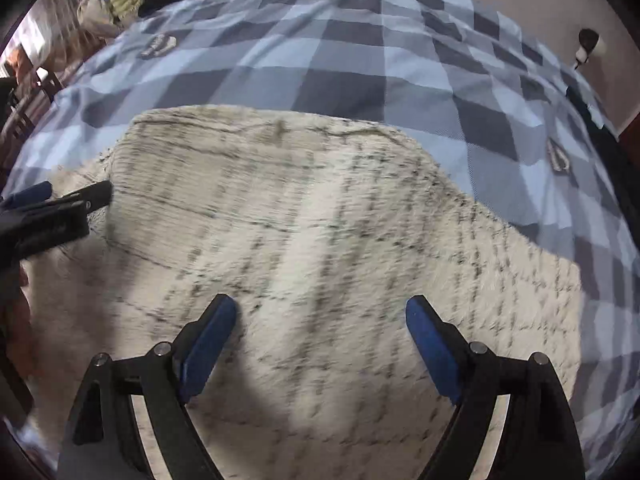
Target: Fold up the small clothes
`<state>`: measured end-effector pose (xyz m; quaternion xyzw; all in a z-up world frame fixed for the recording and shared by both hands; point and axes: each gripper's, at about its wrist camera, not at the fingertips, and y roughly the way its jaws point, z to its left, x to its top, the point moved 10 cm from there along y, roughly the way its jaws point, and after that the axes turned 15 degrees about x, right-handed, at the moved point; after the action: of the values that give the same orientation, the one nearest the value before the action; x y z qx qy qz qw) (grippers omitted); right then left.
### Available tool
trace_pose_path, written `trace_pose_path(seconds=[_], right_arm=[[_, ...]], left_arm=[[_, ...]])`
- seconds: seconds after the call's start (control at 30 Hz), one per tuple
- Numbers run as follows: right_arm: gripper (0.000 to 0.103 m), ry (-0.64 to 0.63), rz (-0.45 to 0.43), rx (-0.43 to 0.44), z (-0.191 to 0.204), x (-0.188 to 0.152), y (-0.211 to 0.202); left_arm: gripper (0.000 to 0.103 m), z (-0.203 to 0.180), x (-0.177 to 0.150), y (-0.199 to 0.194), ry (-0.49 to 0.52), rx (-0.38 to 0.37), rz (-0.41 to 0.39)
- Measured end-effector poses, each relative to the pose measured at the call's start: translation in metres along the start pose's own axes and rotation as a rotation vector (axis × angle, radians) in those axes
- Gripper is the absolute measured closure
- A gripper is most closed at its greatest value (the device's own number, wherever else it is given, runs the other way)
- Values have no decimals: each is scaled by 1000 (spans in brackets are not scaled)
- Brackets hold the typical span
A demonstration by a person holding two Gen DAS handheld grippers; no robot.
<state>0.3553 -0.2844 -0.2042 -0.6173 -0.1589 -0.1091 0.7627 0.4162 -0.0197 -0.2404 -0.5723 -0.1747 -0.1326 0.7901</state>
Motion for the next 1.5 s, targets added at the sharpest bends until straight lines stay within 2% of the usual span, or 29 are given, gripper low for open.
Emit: trace_pose_path(seconds=[0.03, 0.07, 0.1, 0.13, 0.17, 0.2, 0.23, 0.27, 0.33, 0.43, 0.5, 0.6, 0.7, 0.73, 0.8, 0.9, 0.97, 1.03, 1.07, 1.1, 1.13, 1.17, 1.2, 1.3, 1.33, 1.4, 1.5], right_arm=[[14, 29, -6, -45, -18, 0, -3], [10, 68, -13, -20, -32, 0, -5], [5, 112, -20, 24, -40, 2, -4], [5, 168, -25, 29, -59, 0, -5], [5, 207, -24, -57, -83, -3, -11], [5, 225, -28, -117, -98, -5, -15], [5, 250, -34, -167, -115, -9, -19], [5, 288, -33, -198, -133, -14, -23], [5, 366, -41, -194, -155, -18, -29], [5, 453, -97, -197, -175, -16, -48], [5, 463, -123, -176, -170, -21, -64], [5, 427, -106, -46, -138, -33, -74], [5, 384, -32, 158, -86, -56, -77], [5, 351, 4, 229, -62, -69, -79], [5, 302, 19, 275, -40, -88, -85], [5, 251, 48, 257, -18, -132, -93], [5, 213, 97, 223, -15, -159, -91], [5, 204, 175, 132, -34, -184, -83], [5, 206, 223, 87, -48, -199, -77], [5, 212, 257, 54, -62, -211, -73], [5, 229, 274, 14, -78, -222, -71], [5, 283, 281, -94, -107, -235, -76], [5, 339, 269, -154, -127, -241, -83], [5, 550, 122, -82, -159, -248, -110], [5, 595, 86, -71, -164, -251, -117], [5, 639, 20, -58, -167, -251, -131], [5, 595, -26, -46, -147, -242, -147]], left_arm=[[0, 6, 3, 6, -17, -31, 4], [0, 16, 7, 12, -24, -11, 2], [0, 31, 11, 19, -26, 52, -5], [0, 47, 14, 23, -32, 116, -15], [0, 59, 15, 25, -40, 165, -19], [0, 78, 16, 28, -45, 250, -19], [0, 89, 16, 30, -37, 288, -16], [0, 94, 16, 29, -28, 257, -10], [0, 99, 14, 20, -24, 230, -16], [0, 101, 17, -17, -20, 223, -92], [0, 91, 9, -54, -17, 138, -139], [0, 69, -15, -89, -1, -6, -137], [0, 44, -60, -120, 24, -134, -102], [0, 38, -72, -126, 32, -151, -96], [0, 25, -104, -138, 58, -176, -80], [0, 19, -148, -132, 131, -164, -28], [0, 28, -173, -116, 171, -89, 12], [0, 44, -188, -97, 181, -41, 48], [0, 53, -194, -88, 162, -63, 70], [0, 59, -198, -84, 121, -139, 90], [0, 66, -199, -81, 88, -180, 111], [0, 73, -198, -80, 59, -207, 134], [0, 82, -196, -82, 34, -203, 143], [0, 125, -186, -93, 23, 37, 87], [0, 136, -184, -99, 30, 81, 73], [0, 148, -186, -112, 43, 77, 68], [0, 154, -197, -132, 51, 19, 77]])
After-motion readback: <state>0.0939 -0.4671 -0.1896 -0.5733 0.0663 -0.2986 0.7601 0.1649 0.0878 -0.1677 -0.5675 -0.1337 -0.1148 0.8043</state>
